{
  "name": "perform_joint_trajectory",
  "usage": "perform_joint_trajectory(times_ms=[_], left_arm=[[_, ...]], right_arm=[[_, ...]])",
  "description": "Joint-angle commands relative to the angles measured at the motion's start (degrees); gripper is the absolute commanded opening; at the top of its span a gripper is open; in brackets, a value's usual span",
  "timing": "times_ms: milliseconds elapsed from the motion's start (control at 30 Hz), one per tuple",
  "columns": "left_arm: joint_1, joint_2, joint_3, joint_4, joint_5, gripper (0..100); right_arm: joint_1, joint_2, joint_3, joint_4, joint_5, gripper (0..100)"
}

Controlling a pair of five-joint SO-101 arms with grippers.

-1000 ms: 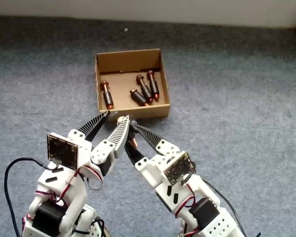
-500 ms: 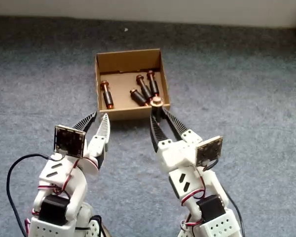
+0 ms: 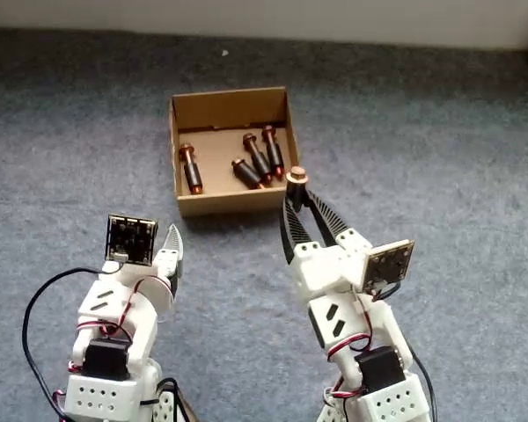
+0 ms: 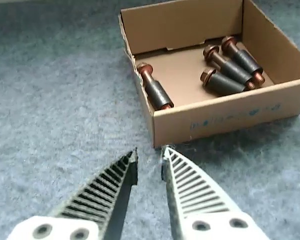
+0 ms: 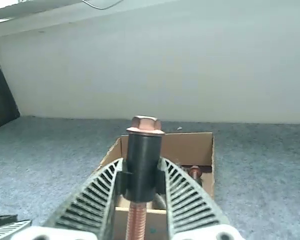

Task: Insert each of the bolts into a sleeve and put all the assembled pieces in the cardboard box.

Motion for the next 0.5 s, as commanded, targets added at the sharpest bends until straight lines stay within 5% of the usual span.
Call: perform_joint_trajectory(times_ms=[0,267,467], left_arm=[[-0.3,0.0,1.0,0.2,-0.5,10],[0.2,0.0,1.0,6.1,-0.5,10],[0.2,0.0,1.0,6.2,-0.5,10]], right_arm=[[4.1,-0.6,3.6,-0.4,-0.9,0.5],[4.3,1.5,-7.2,-0.2,-0.4,0.5],[4.3,25.9,-22.1,-0.7,-0.8,0.5]])
